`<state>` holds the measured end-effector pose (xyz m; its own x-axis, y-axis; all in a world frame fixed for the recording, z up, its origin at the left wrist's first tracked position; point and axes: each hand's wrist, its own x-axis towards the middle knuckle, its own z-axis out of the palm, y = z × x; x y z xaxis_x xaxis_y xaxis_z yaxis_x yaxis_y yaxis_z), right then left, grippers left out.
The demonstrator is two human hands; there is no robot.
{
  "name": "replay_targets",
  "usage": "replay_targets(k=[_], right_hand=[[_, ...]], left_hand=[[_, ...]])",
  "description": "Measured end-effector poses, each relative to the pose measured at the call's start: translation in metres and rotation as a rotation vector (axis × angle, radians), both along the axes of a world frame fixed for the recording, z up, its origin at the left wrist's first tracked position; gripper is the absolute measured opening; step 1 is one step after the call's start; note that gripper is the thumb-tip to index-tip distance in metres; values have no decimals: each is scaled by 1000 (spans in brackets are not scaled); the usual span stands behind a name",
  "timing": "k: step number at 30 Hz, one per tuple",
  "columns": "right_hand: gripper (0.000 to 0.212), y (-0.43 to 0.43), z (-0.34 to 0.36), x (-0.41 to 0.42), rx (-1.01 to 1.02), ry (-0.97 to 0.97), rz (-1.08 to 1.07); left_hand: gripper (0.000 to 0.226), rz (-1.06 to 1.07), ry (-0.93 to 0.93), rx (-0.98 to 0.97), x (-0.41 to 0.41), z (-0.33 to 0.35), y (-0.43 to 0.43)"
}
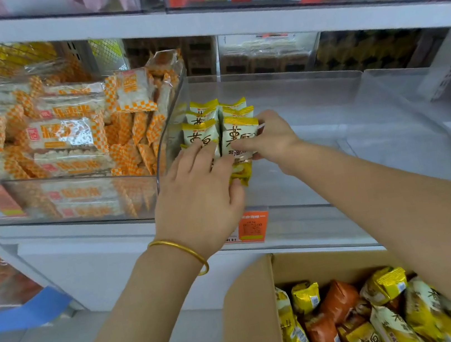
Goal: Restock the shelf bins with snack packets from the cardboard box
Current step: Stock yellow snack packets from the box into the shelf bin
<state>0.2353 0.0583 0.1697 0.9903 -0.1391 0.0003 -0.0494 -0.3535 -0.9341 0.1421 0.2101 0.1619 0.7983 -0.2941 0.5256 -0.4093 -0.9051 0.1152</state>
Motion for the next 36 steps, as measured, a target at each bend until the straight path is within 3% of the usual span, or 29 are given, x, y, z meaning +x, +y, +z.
replay_targets(k=[3,10,13,18,21,22,25,28,31,36], right_hand=[[57,12,-4,1,-18,22,-87],[36,13,-2,-10,-141,9,53],[56,14,0,-11,-170,10,63],[63,7,12,-27,-106,101,132],[93,-1,26,-42,-150,89,70],[93,-5,34,-52,-166,39,62],[55,-21,57,-118,-57,-216,77],[30,-46,45,-196,-32,-328,117],[23,-82,-21,-234,-128,-106,100],[29,-143,-141,-256,-662,311,23]], left_hand=[[48,4,-26,5,0,-1,0],[47,-3,-50,5,0,-1,1],[48,-10,-38,-2,0,-2,1],[48,-51,-14,-96,-3,0,4],[39,-164,-133,-247,-10,7,6],[35,-181,-196,-256,-16,10,6],[30,-245,-269,-251,-45,12,0],[30,-349,-95,-243,-85,-7,-14],[33,-402,148,-102,-114,-41,-28],[45,-419,420,-1,-124,-78,-43]])
